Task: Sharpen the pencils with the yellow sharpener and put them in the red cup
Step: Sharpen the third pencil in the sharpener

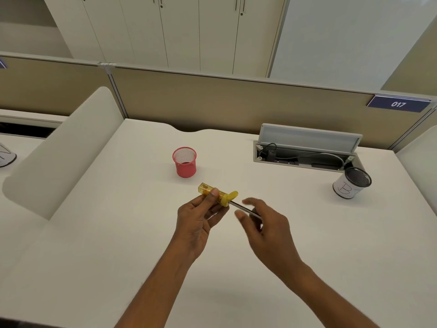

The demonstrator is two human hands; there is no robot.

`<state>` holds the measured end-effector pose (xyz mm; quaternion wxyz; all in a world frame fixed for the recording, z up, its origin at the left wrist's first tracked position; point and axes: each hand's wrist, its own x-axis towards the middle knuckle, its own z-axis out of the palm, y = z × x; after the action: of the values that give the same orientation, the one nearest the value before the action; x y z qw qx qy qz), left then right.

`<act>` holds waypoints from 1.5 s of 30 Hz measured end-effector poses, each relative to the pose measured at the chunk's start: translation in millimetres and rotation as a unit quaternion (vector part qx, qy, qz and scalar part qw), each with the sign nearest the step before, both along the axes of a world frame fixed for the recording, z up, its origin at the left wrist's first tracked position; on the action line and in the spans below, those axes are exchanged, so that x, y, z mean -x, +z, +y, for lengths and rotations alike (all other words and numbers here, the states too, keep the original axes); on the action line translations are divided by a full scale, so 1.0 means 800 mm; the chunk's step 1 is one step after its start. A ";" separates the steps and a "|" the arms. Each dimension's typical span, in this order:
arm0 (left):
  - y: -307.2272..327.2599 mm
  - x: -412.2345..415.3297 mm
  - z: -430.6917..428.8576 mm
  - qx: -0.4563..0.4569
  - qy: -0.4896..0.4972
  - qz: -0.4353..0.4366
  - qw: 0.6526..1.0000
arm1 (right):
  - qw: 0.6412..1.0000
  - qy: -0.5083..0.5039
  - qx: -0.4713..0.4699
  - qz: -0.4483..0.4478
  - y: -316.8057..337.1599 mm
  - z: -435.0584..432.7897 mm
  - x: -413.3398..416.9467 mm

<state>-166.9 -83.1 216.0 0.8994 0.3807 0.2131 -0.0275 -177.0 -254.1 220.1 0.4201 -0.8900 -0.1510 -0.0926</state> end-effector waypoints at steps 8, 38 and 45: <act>-0.001 0.001 0.002 0.004 -0.011 0.012 1.000 | 0.905 0.033 0.273 -0.325 -0.024 -0.024 -0.018; -0.008 0.006 0.005 -0.013 -0.023 -0.009 1.000 | 0.999 -0.010 -0.051 0.018 -0.016 -0.008 0.006; -0.012 0.010 0.006 -0.013 -0.030 -0.012 0.999 | 0.795 -0.073 -0.348 0.492 0.030 -0.005 -0.001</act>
<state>-174.7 -78.4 206.5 0.8958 0.3985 0.1910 -0.0477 -176.4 -258.1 243.7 0.7108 -0.6179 0.1837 0.2815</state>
